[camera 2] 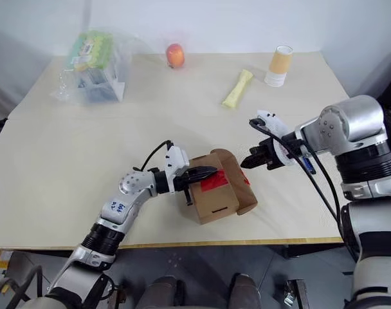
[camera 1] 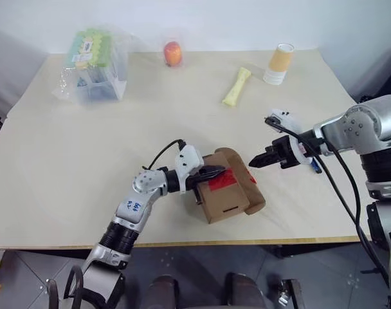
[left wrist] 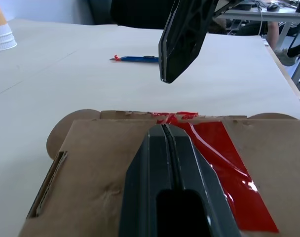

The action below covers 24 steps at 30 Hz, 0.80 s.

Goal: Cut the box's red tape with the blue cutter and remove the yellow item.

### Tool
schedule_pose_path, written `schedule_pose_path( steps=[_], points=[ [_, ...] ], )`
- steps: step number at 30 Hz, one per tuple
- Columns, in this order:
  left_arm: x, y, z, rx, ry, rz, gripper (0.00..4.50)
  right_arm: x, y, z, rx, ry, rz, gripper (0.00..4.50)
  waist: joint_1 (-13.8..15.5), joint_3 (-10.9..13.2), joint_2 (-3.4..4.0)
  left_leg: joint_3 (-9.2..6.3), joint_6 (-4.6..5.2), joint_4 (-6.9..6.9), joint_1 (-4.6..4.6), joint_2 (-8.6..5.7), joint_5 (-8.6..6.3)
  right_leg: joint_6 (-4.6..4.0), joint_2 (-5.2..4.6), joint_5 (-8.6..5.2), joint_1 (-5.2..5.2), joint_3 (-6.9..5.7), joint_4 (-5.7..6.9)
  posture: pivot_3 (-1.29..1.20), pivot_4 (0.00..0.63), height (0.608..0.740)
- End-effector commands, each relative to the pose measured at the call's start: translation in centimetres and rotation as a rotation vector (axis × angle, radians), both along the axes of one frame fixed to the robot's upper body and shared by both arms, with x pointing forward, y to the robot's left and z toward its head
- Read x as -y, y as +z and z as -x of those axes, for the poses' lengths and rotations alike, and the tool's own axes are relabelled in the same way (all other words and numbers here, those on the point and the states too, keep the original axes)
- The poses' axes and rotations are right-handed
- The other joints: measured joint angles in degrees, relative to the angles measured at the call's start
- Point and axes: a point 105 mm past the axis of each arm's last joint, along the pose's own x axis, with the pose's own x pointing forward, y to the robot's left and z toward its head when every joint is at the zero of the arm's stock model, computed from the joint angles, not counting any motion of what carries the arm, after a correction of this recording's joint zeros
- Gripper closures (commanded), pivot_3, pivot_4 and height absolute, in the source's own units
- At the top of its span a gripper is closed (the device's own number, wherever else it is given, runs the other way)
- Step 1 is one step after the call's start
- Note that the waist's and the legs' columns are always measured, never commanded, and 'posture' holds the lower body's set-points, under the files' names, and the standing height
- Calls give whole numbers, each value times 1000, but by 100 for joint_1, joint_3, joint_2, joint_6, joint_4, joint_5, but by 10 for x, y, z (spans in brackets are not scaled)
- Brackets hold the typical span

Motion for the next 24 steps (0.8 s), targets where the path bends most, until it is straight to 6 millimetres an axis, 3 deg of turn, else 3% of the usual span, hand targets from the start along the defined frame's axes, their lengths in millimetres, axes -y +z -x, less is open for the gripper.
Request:
schedule_pose_path(
  steps=[1,11,16,22,24],
  points=[
    [-19,-27,3,-79,38,-85,4500,15,-2,-4,65,23,11,3643,-3,0,0,0,0,-1,1,0,0,0,0,0,0,0,-1,0,150,740],
    [-30,-23,4,-73,45,-122,4500,6,-35,-13,-23,127,-131,182,-138,0,2,2,0,1,6,2,0,0,0,0,2,1,3,0,150,740],
    [-34,-19,7,-71,49,-142,4500,-10,-45,-11,-101,173,-217,62,-164,0,4,0,-1,-1,11,3,0,0,1,0,3,-1,8,0,150,740],
    [-46,-17,13,-81,72,-176,4500,-44,-64,5,-250,262,-283,62,-282,-1,6,-8,-3,-5,15,6,1,0,1,0,4,-7,17,0,150,740],
    [-49,-16,14,-81,80,-181,4500,-52,-69,8,-272,275,-275,643,-304,-2,7,-8,-4,-7,20,7,0,0,1,0,5,-7,20,0,150,740]
  ],
)
